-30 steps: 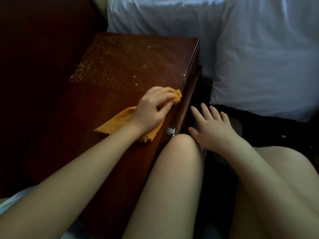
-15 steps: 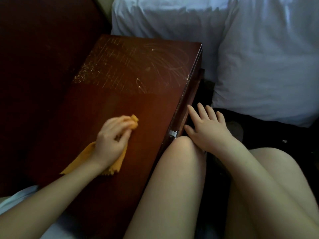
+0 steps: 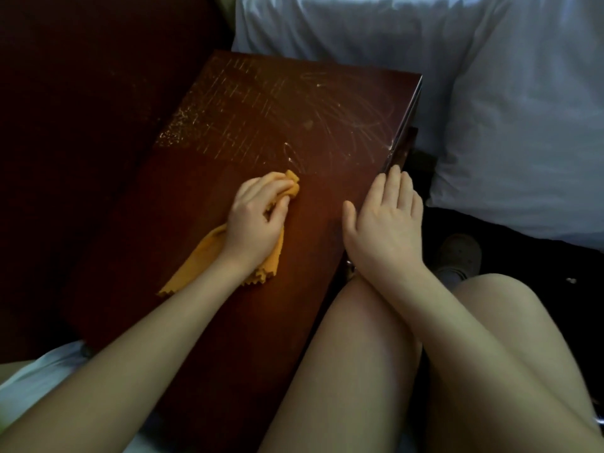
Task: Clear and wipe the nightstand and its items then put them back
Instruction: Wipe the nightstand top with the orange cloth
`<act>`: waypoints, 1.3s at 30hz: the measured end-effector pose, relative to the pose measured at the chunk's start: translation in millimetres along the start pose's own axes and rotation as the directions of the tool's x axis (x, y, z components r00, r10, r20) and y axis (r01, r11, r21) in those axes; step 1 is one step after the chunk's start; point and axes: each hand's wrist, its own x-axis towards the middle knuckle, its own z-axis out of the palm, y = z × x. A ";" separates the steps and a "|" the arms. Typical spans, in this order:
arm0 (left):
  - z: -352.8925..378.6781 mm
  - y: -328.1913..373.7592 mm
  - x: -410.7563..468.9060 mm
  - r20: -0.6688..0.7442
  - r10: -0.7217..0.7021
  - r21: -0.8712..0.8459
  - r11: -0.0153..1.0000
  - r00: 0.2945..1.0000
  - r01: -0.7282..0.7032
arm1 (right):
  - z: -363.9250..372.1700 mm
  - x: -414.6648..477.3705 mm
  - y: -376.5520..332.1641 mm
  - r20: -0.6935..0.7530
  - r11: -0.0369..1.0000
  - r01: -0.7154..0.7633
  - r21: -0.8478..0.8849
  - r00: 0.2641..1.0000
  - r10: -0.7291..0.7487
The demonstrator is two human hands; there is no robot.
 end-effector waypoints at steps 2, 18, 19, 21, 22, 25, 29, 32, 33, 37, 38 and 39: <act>-2.0 -5.0 -3.0 -0.013 0.012 0.015 1.000 1.000 -0.012 | 3.9 -0.1 -10.4 -0.034 1.000 0.020 -0.010 0.999 -0.020; -4.2 -9.9 -0.6 0.013 0.056 -0.020 0.998 0.998 -0.056 | 15.4 -0.7 -22.1 -0.018 0.984 0.161 -0.079 0.987 -0.162; -7.2 -13.5 -6.0 0.005 0.057 -0.012 0.998 0.998 -0.056 | 15.8 0.0 -21.5 -0.014 0.984 0.163 -0.077 0.986 -0.164; -11.6 -20.3 -8.1 -0.043 -0.029 0.011 1.000 0.999 0.029 | 16.9 -0.1 -20.6 0.016 0.981 0.180 -0.071 0.984 -0.179; -12.4 -21.7 -4.1 -0.071 -0.098 0.012 0.995 0.993 0.099 | 17.9 -0.2 -20.0 0.033 0.978 0.194 -0.073 0.981 -0.192; -6.3 -16.9 16.0 -0.113 -0.205 -0.003 0.978 0.972 0.206 | 19.8 -1.0 -18.9 0.053 0.970 0.229 -0.075 0.973 -0.226; 8.6 2.2 30.6 -0.083 -0.121 0.005 0.993 0.989 0.121 | 20.6 -3.1 -17.2 0.041 0.970 0.231 -0.069 0.973 -0.229; 10.3 10.4 28.4 -0.012 -0.012 -0.015 1.000 1.000 0.011 | 21.4 -4.9 -15.1 0.044 0.965 0.250 -0.081 0.968 -0.247; 8.6 9.3 25.3 0.010 0.021 -0.029 0.999 1.000 -0.021 | 21.0 -5.5 -14.9 0.040 0.964 0.255 -0.078 0.967 -0.253; -1.0 -7.7 6.4 0.010 0.050 -0.030 0.998 0.999 -0.049 | 19.2 -5.5 -15.1 -0.026 0.980 0.195 -0.037 0.980 -0.196; -2.6 -11.5 4.5 -0.019 0.012 -0.024 1.000 1.000 -0.012 | 19.2 -4.6 -15.6 -0.039 0.988 0.151 -0.025 0.988 -0.152; -2.9 -13.7 4.2 -0.048 -0.039 -0.022 0.999 0.998 0.038 | 20.2 -3.5 -16.0 -0.045 0.994 0.110 -0.018 0.993 -0.111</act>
